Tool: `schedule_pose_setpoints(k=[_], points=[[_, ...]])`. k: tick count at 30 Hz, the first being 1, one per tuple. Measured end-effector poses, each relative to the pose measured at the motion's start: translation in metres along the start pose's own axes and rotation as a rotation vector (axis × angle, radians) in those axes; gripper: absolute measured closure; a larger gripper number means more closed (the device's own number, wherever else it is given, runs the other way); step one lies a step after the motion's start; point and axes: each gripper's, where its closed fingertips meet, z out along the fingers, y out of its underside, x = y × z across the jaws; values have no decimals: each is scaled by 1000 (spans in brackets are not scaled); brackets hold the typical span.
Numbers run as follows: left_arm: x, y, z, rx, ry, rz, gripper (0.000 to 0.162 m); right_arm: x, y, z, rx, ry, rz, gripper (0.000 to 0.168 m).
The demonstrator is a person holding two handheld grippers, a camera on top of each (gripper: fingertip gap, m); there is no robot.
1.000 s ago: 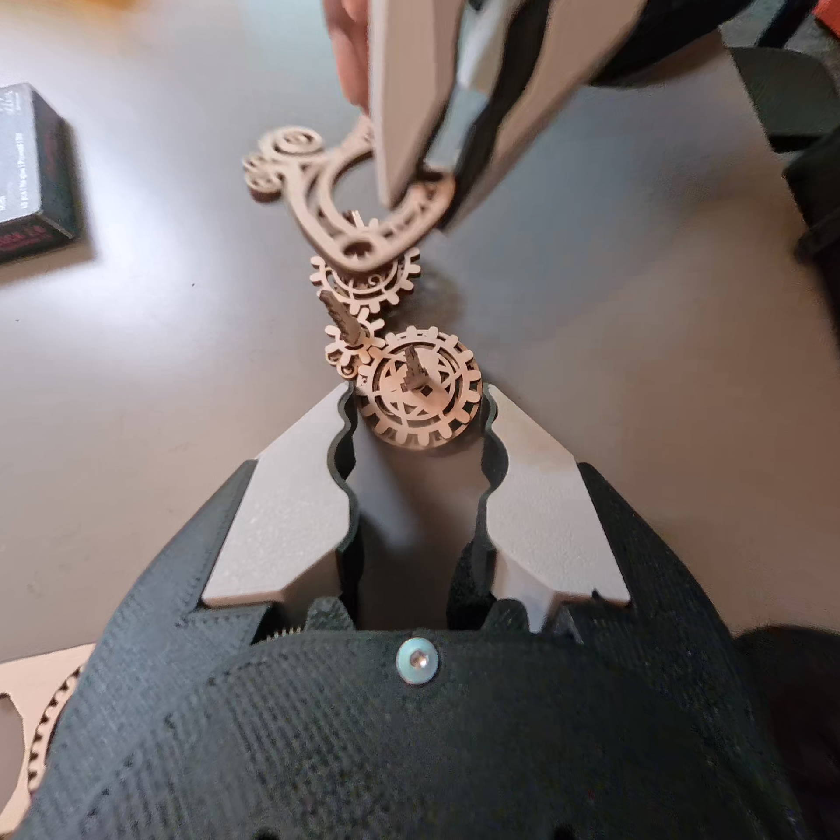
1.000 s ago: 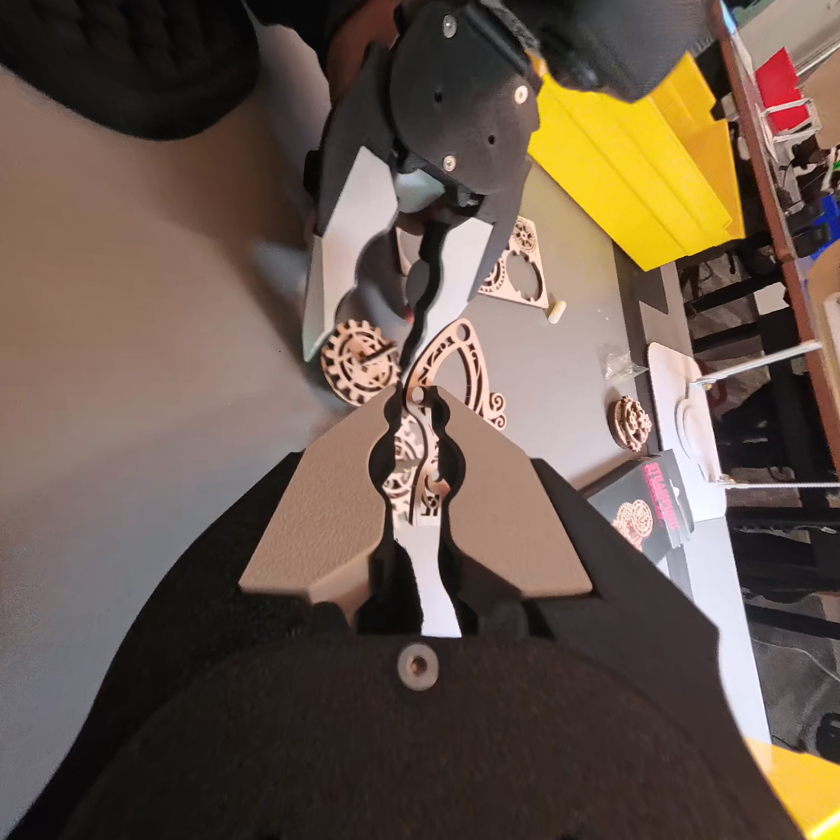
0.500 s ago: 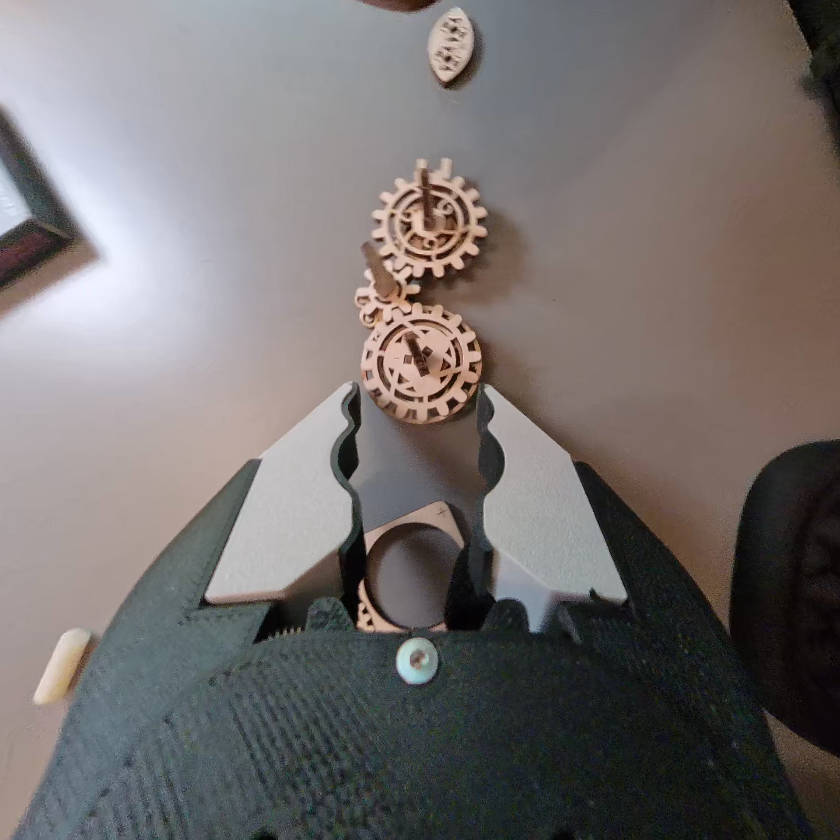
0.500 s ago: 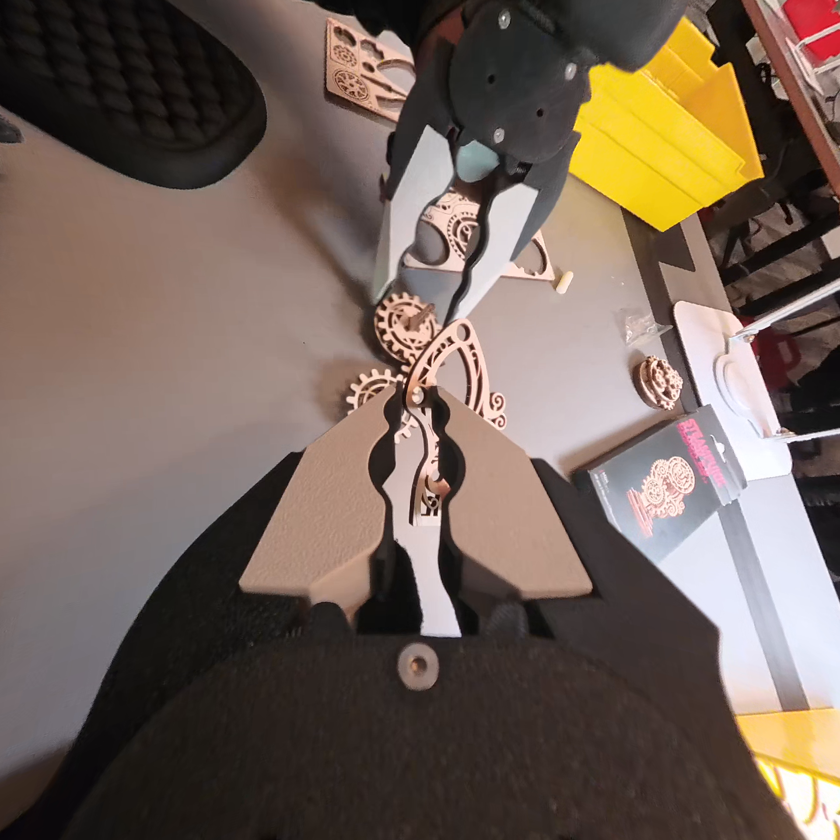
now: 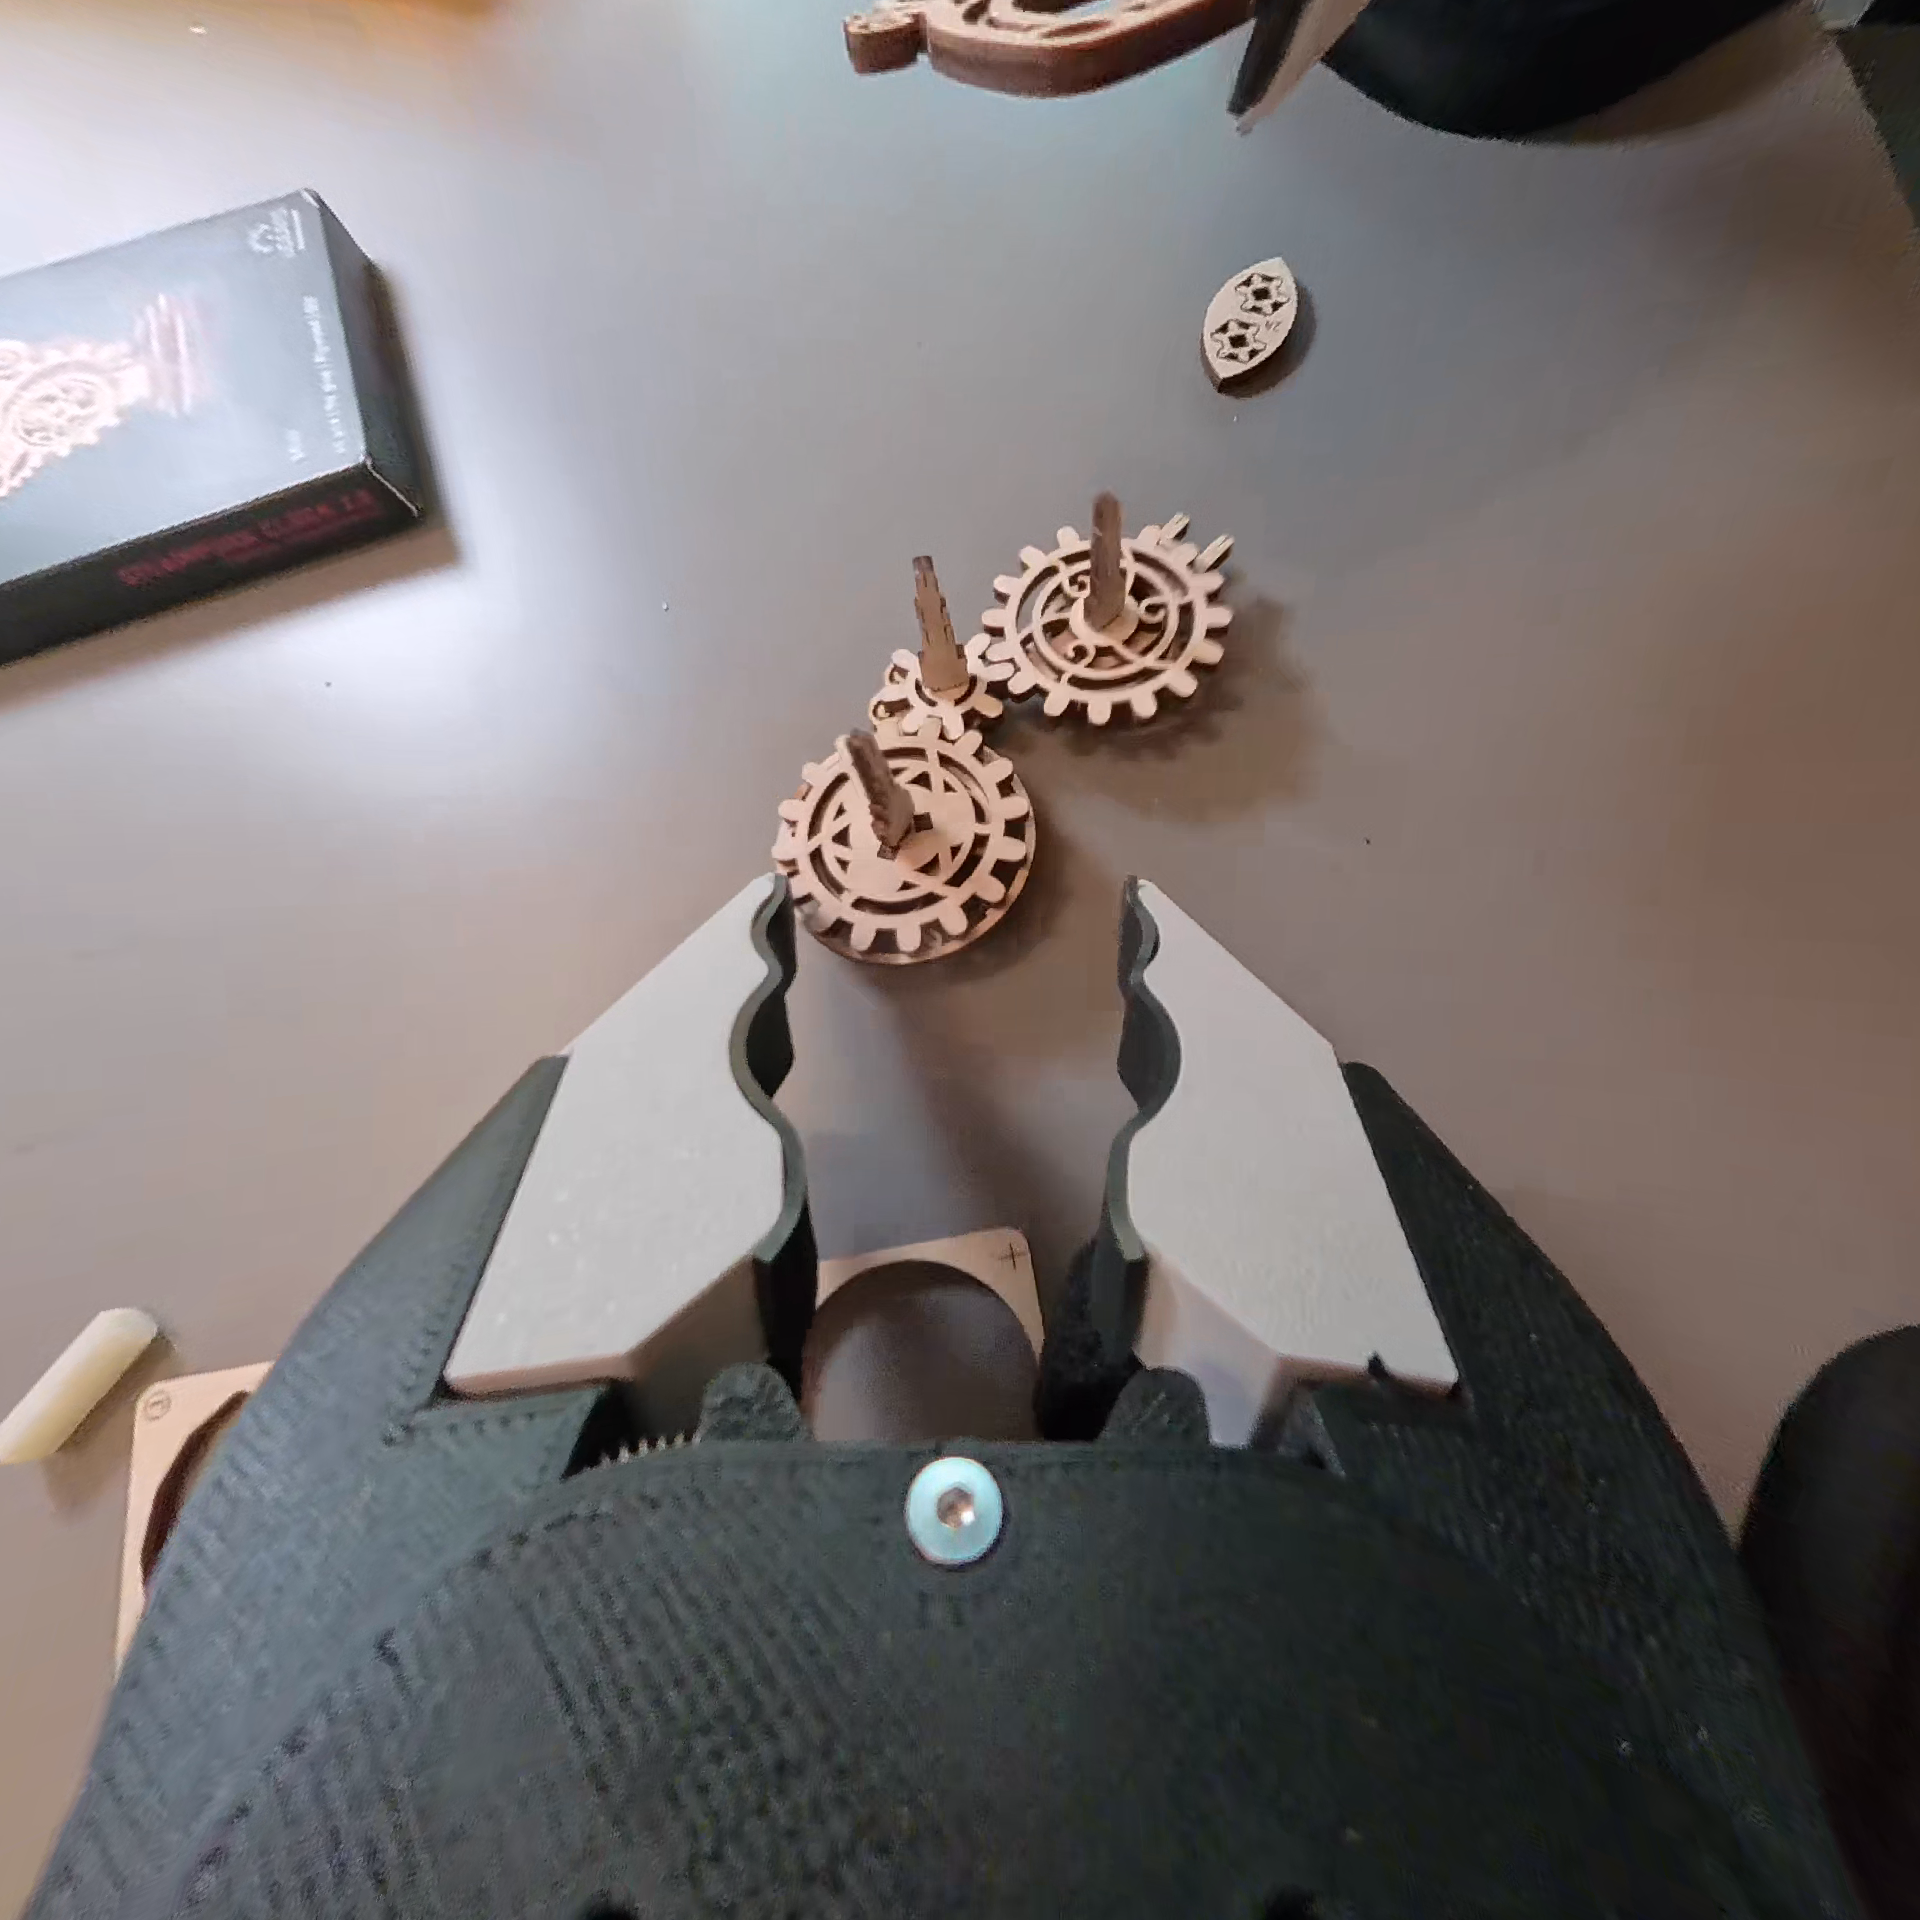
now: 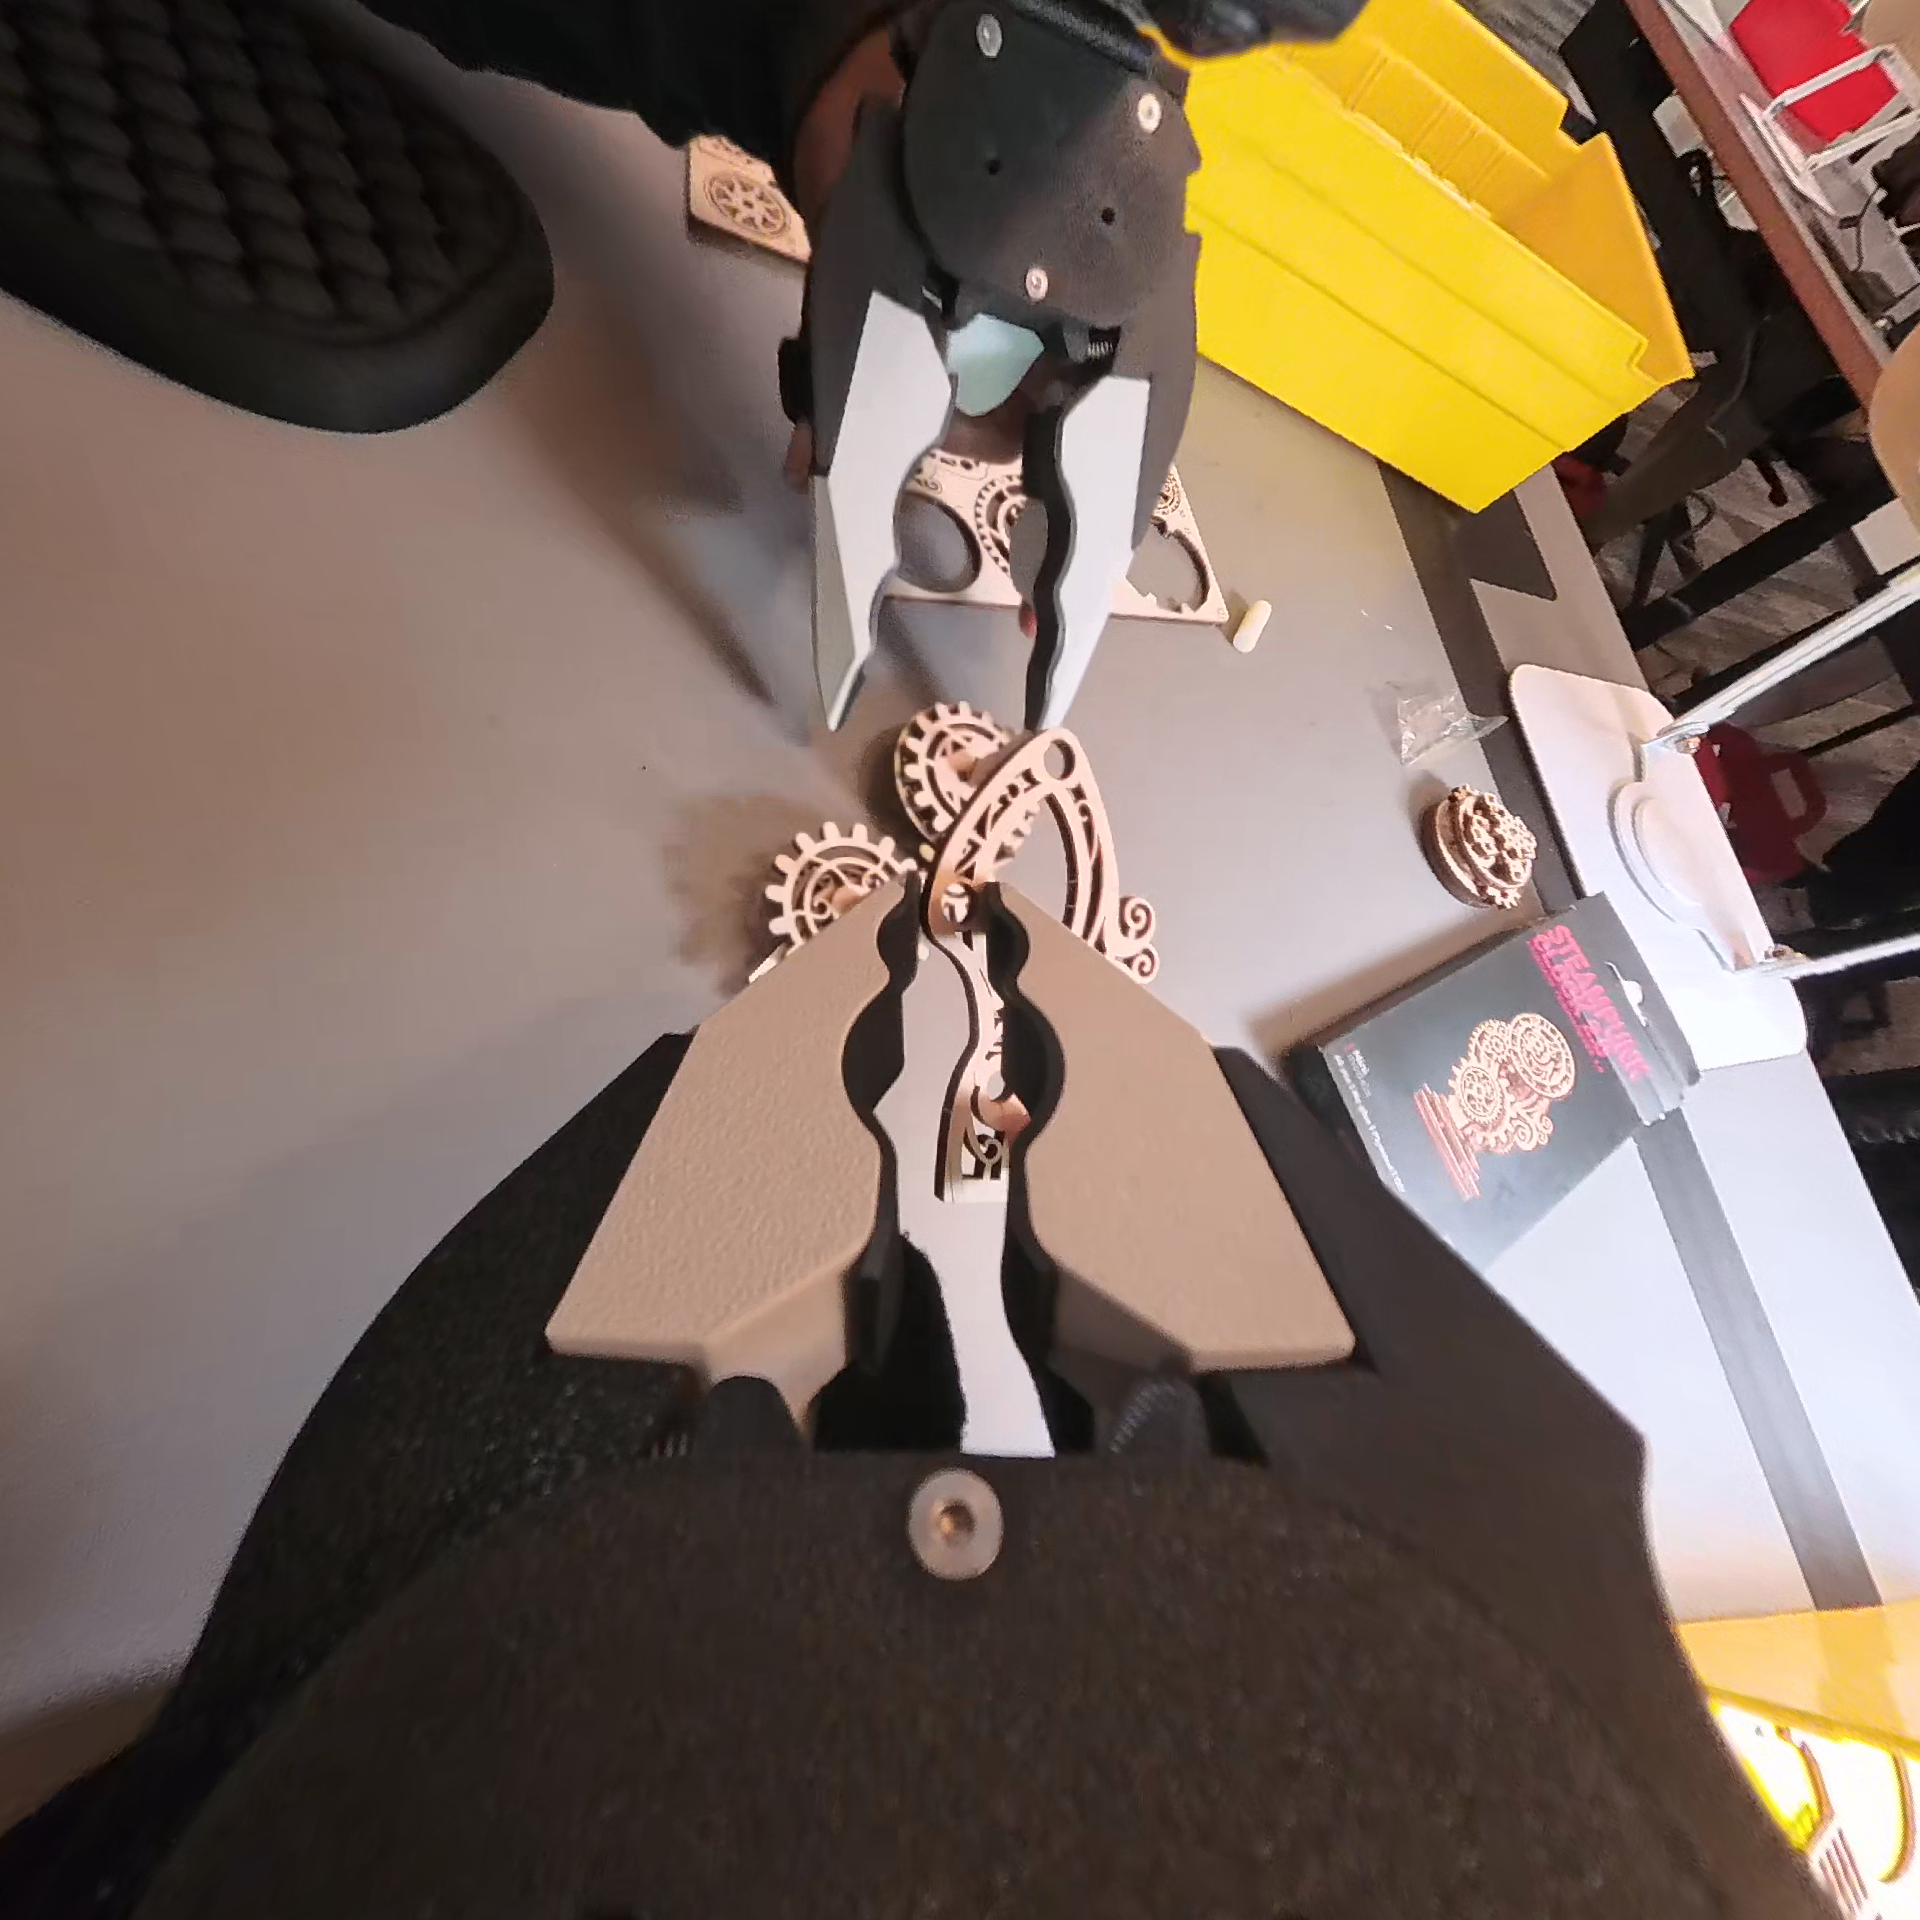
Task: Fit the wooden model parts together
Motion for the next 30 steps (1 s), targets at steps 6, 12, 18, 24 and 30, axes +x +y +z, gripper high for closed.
schedule_pose_setpoints(k=[6, 12, 18, 24, 30], points=[[-12, -13, -10, 25, -50, 23, 107, -5, -1, 5, 18, -34, 18, 158], [24, -88, -51, 343, 38, 68, 114, -20, -42, -4, 312, -291, 356, 158], [49, -115, -57, 380, 174, 93, 146, -28, -65, -15, 459, -606, 652, 158], [15, -109, -48, 383, 169, -346, 160, 13, -41, -12, 404, -343, 721, 130], [-10, -93, -45, 565, 410, -938, 161, 25, 2, -12, 117, 132, 302, 120]])
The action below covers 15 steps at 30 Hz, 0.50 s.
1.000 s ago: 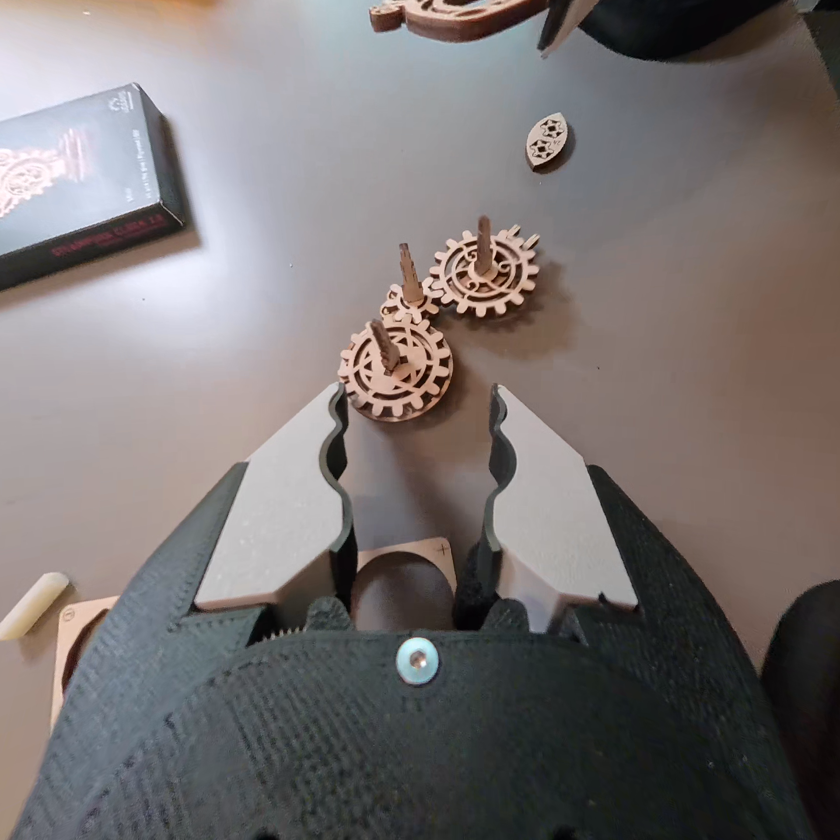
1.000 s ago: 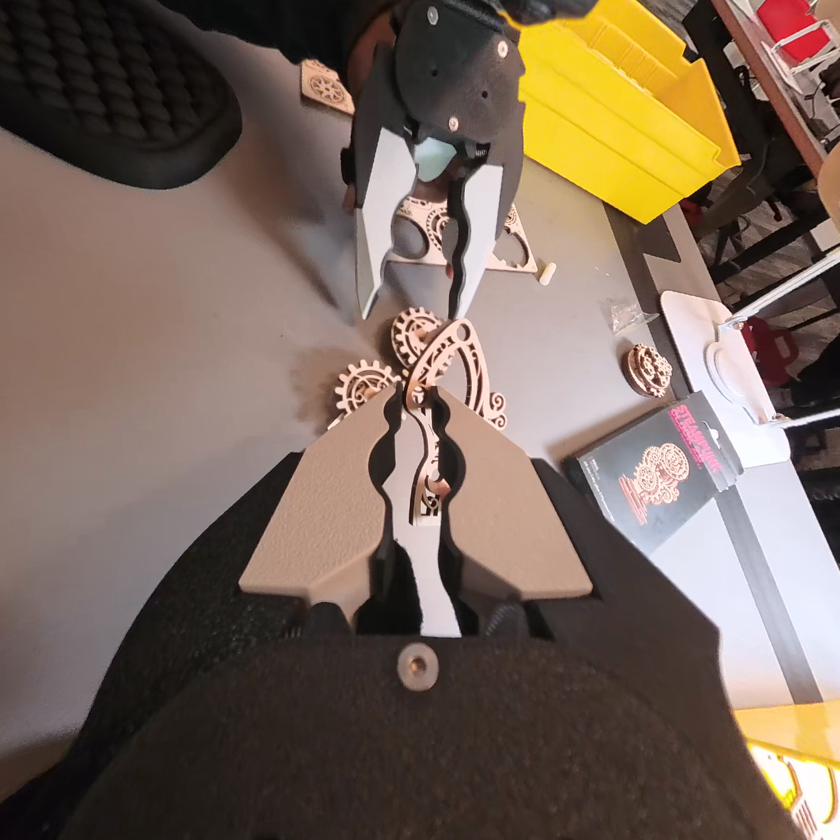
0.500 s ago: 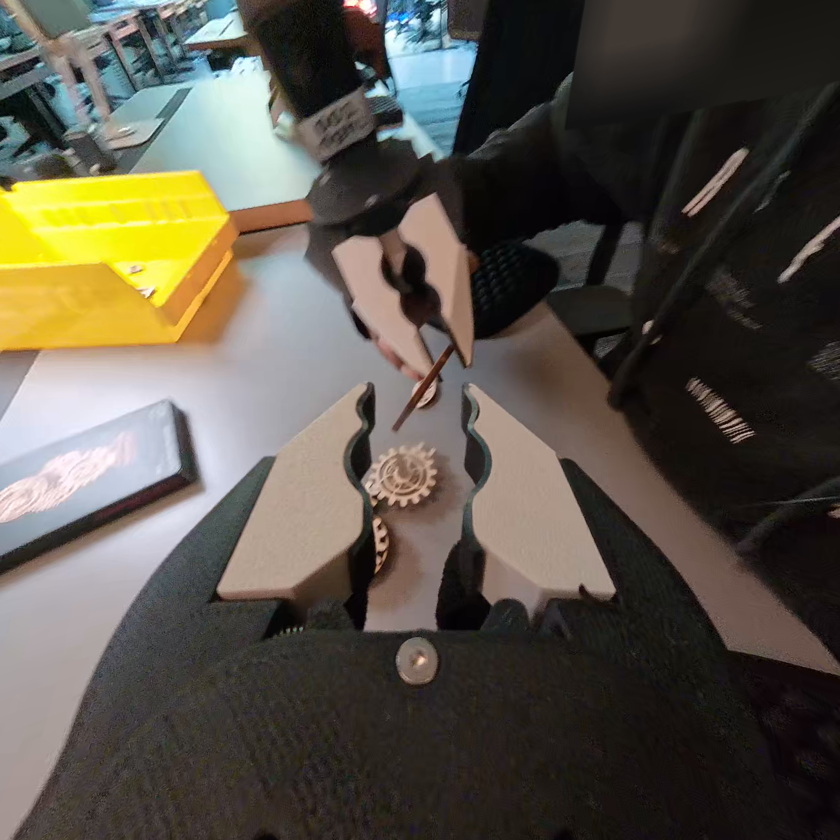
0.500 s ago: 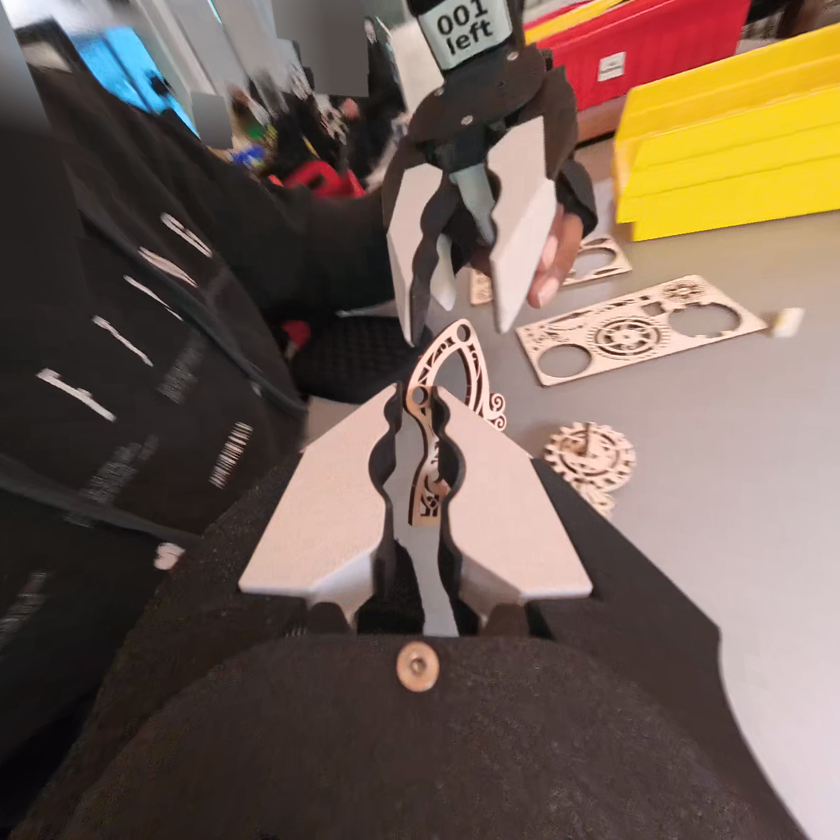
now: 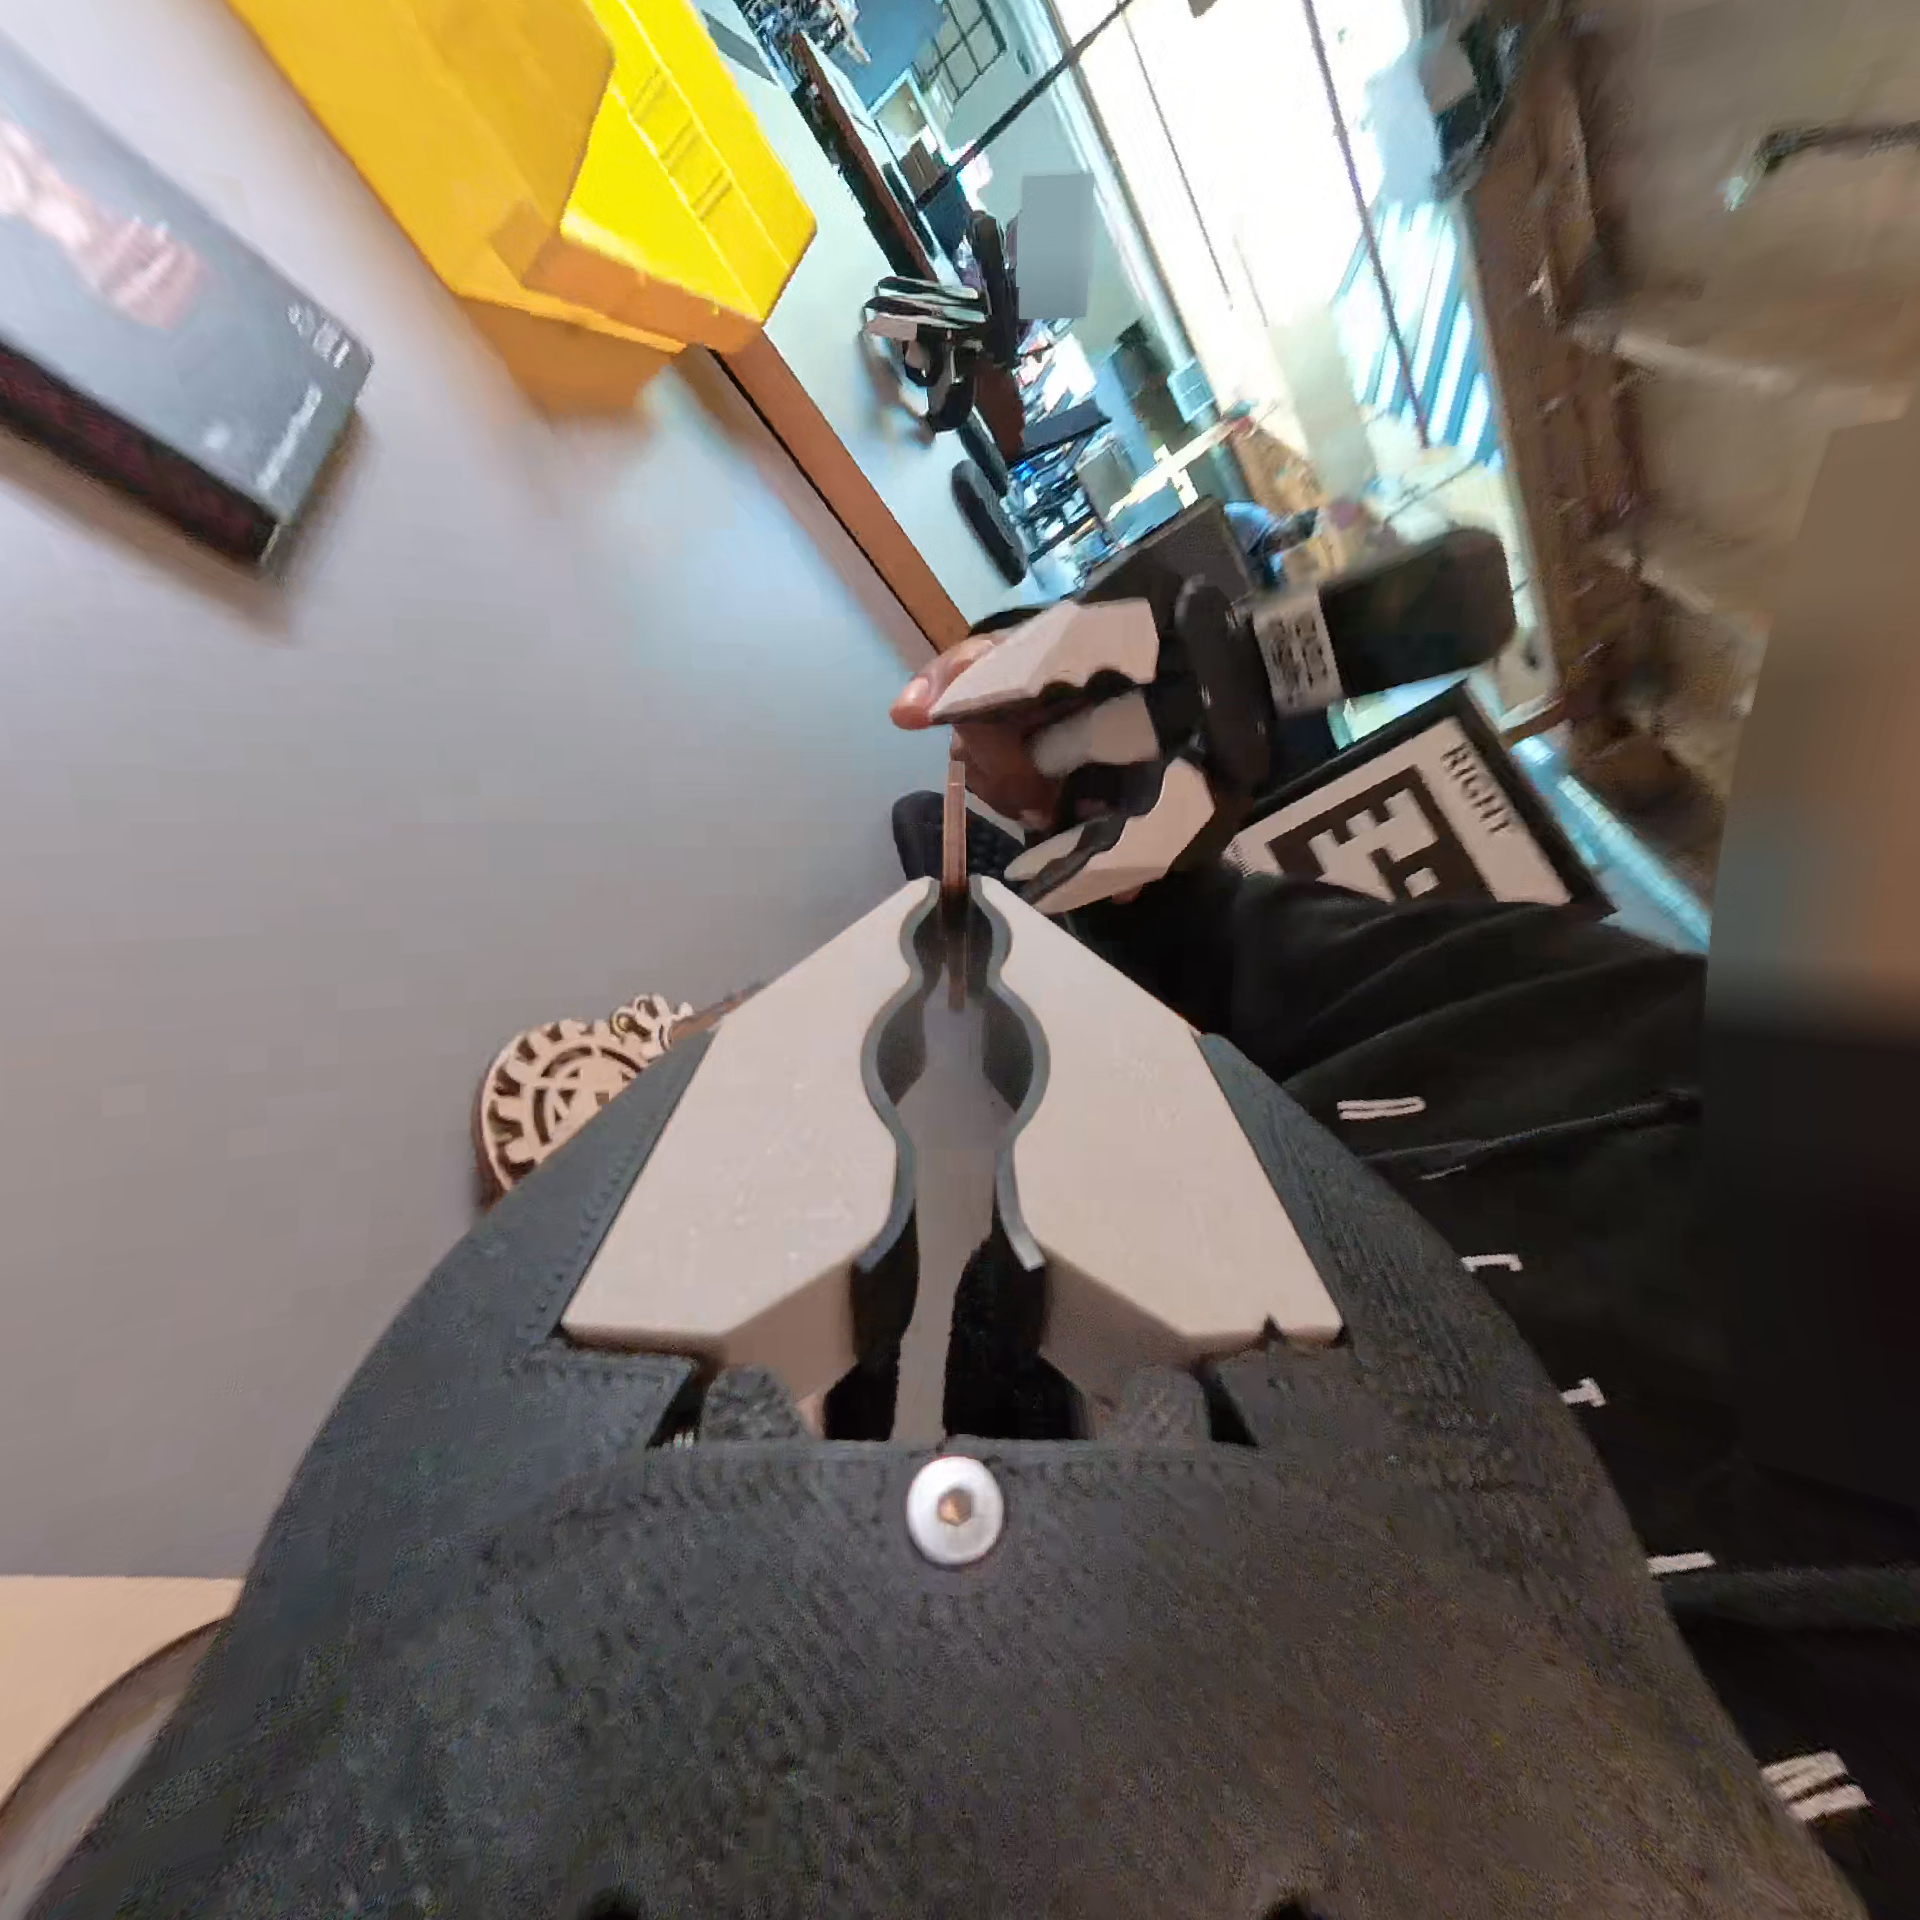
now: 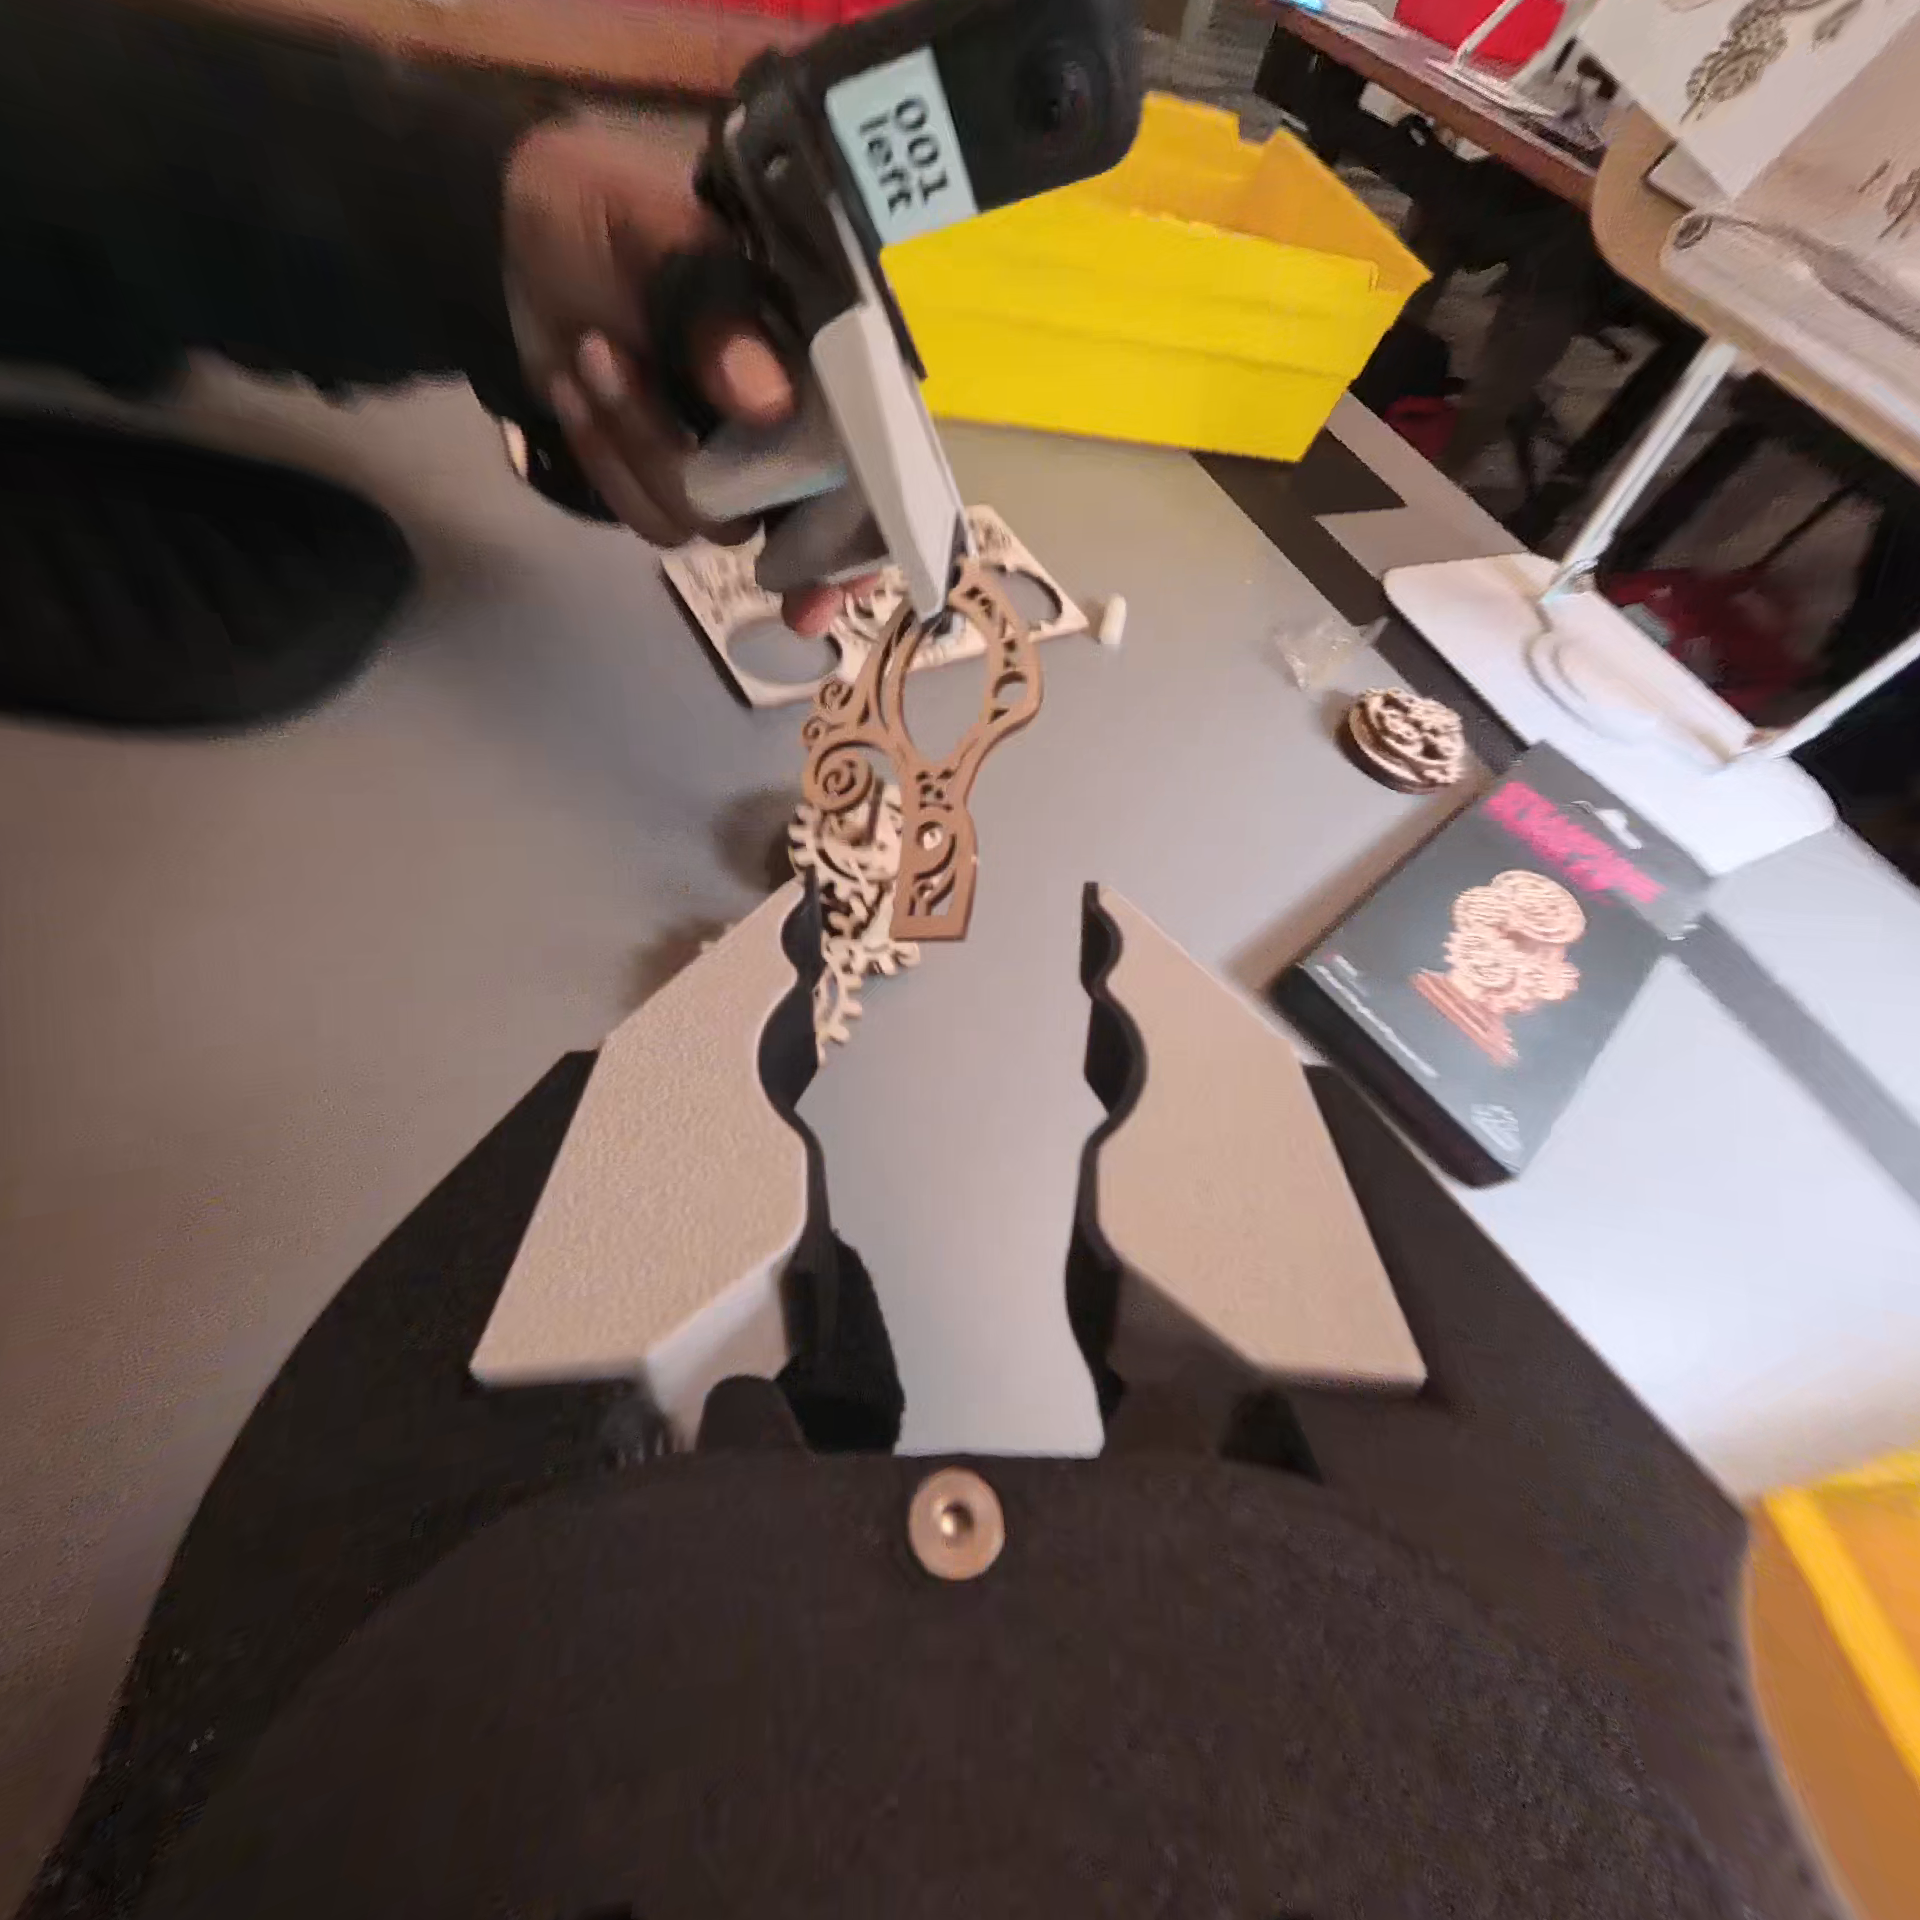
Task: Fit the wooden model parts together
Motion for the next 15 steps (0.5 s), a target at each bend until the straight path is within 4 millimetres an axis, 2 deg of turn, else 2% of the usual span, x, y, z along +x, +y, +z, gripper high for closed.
schedule_pose_setpoints(k=[4, 10, 12, 13, 15], points=[[-4, 8, 3, 6, 44, -98, 161, -5, 8, 7, -65, 87, -188, 144], [-3, 7, 3, 22, 59, -122, 161, -10, 5, 15, -87, 70, -212, 152], [0, 4, 1, 36, 67, -60, 160, -8, 4, 15, -88, 74, -179, 152], [2, 0, -2, 42, 66, 5, 155, -9, 3, 14, -83, 62, -148, 152], [2, -10, -14, 50, 21, 210, 123, -8, 1, 11, -71, 37, -56, 153]])
